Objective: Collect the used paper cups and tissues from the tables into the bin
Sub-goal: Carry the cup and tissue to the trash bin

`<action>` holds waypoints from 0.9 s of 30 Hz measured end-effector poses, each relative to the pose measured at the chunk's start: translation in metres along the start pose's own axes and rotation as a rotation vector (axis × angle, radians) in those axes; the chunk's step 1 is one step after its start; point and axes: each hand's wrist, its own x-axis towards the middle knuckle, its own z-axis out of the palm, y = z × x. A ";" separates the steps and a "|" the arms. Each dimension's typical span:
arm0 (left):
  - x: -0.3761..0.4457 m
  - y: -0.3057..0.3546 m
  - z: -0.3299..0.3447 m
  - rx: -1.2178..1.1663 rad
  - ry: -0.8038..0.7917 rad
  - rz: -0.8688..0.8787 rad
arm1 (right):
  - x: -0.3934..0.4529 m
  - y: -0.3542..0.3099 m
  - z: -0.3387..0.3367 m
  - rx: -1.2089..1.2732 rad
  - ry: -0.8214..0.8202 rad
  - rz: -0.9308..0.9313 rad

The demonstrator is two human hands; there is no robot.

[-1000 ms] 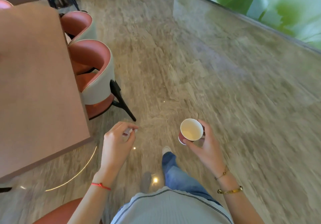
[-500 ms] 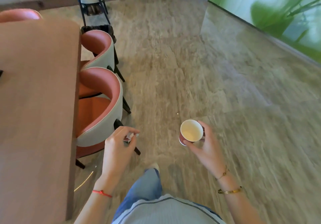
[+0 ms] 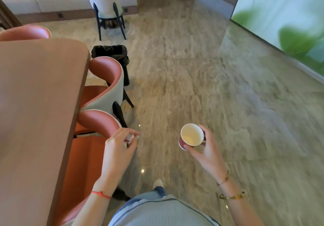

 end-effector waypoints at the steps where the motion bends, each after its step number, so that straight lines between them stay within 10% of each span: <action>1: 0.024 -0.003 0.003 -0.005 0.007 -0.001 | 0.027 -0.001 0.004 -0.004 -0.003 -0.011; 27: 0.577 -0.102 0.142 0.033 0.145 -0.148 | 0.662 0.058 0.088 -0.001 -0.194 -0.068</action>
